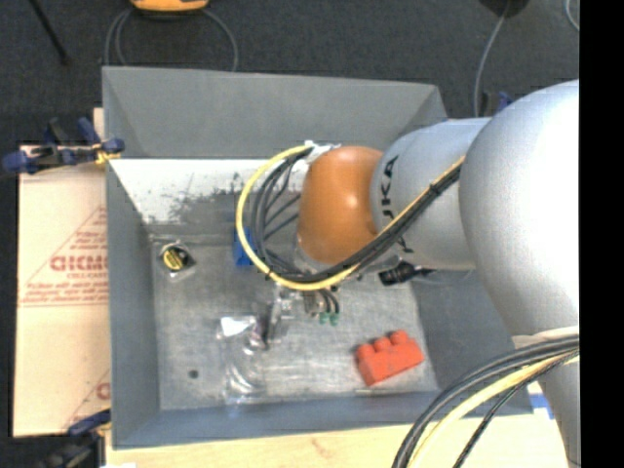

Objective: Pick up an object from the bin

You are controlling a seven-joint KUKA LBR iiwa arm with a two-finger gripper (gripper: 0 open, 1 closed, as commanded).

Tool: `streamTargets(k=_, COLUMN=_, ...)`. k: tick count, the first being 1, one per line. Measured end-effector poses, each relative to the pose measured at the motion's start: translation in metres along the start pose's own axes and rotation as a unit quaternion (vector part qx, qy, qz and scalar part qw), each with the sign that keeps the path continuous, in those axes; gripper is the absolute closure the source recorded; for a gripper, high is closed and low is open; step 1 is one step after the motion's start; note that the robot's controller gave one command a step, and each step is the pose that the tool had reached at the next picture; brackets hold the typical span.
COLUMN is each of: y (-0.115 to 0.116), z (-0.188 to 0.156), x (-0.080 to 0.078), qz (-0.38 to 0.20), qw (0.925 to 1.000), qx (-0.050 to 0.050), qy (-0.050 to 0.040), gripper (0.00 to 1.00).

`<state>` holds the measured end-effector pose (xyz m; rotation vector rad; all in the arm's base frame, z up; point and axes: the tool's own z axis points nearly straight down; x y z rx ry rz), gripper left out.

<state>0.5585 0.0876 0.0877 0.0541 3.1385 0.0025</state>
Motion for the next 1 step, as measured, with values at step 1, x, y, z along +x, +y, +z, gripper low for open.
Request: streamTargets(k=1, y=-0.0919, z=-0.1131, x=0.0463, qz=-0.114, qw=0.9935, qx=0.002, qy=-0.0026, gripper=1.00)
